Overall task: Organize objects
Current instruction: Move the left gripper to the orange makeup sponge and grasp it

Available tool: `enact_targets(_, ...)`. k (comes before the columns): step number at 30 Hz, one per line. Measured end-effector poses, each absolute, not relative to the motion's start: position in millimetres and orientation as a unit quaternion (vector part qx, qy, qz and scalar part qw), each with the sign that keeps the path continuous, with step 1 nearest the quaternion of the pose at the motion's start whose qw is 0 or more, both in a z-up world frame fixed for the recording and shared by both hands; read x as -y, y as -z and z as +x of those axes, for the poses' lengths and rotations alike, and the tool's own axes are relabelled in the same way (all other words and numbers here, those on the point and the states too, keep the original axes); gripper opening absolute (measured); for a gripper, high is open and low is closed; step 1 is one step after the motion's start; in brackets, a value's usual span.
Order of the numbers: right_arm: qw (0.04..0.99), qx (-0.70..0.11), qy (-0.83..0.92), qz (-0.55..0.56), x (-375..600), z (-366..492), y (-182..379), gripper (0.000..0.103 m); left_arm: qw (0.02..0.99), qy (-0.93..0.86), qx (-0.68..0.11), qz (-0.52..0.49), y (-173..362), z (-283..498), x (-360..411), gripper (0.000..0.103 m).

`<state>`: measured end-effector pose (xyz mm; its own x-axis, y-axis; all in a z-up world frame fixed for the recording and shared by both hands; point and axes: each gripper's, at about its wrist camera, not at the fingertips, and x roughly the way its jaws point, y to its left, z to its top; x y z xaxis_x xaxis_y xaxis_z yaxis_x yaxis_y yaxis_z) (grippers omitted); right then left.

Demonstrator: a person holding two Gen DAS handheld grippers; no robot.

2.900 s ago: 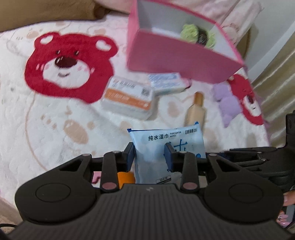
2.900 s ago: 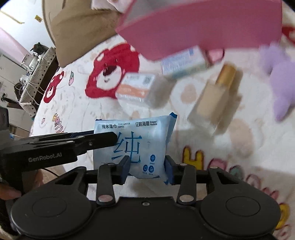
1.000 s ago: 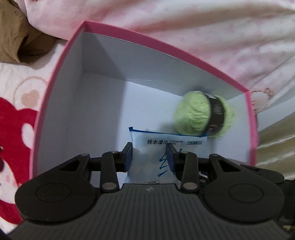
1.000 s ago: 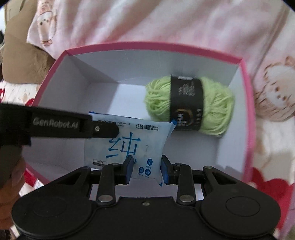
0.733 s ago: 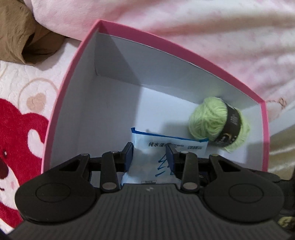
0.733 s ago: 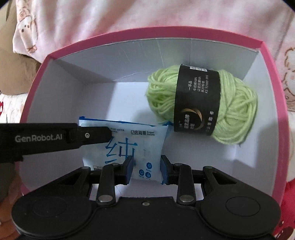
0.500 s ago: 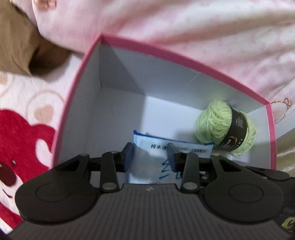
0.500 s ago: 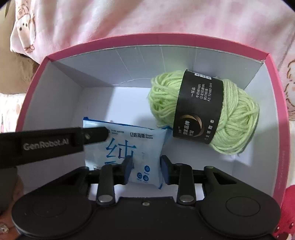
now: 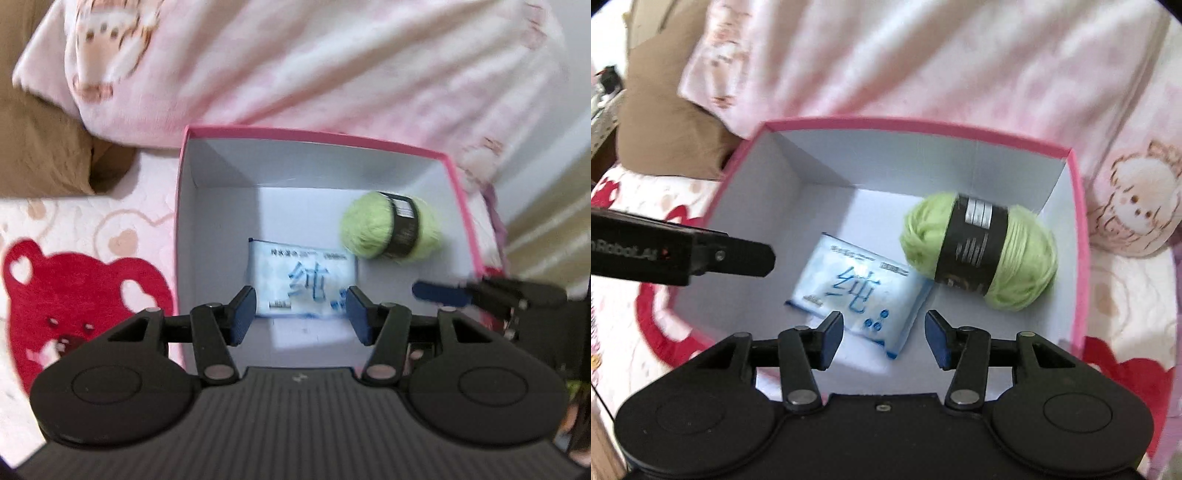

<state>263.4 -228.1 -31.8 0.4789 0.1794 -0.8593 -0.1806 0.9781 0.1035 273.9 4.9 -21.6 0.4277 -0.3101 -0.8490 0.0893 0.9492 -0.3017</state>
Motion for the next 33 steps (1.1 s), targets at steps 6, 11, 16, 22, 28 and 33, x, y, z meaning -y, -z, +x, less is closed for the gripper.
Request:
enact_targets(6,0.873,-0.469,-0.131,-0.034,219.7,230.9,-20.4,0.058,0.855,0.135,-0.499,-0.036,-37.4,223.7,-11.1,0.055)
enact_targets(11,0.877,-0.453,-0.157,-0.045,207.1,193.8,-55.2,0.059,0.857,0.145,-0.495,-0.013,-62.5,184.9,-22.1,0.056)
enact_targets(16,0.874,-0.441,-0.193,-0.064,187.4,154.8,-79.2,0.063,0.847,0.152,-0.509,0.024,-81.3,140.9,-31.2,0.058)
enact_targets(22,0.858,-0.446,-0.247,-0.062,169.4,104.6,-87.7,0.067,0.842,0.183,-0.507,0.033,-87.6,93.8,-43.2,0.059)
enact_targets(28,0.844,-0.453,-0.282,-0.060,149.9,60.6,-73.3,0.071,0.839,0.207,-0.501,0.044,-73.2,60.7,-43.0,0.064)
enact_targets(33,0.830,-0.478,-0.289,-0.008,145.9,55.4,-25.5,0.073,0.820,0.225,-0.526,0.024,-29.1,51.9,-46.4,0.065)
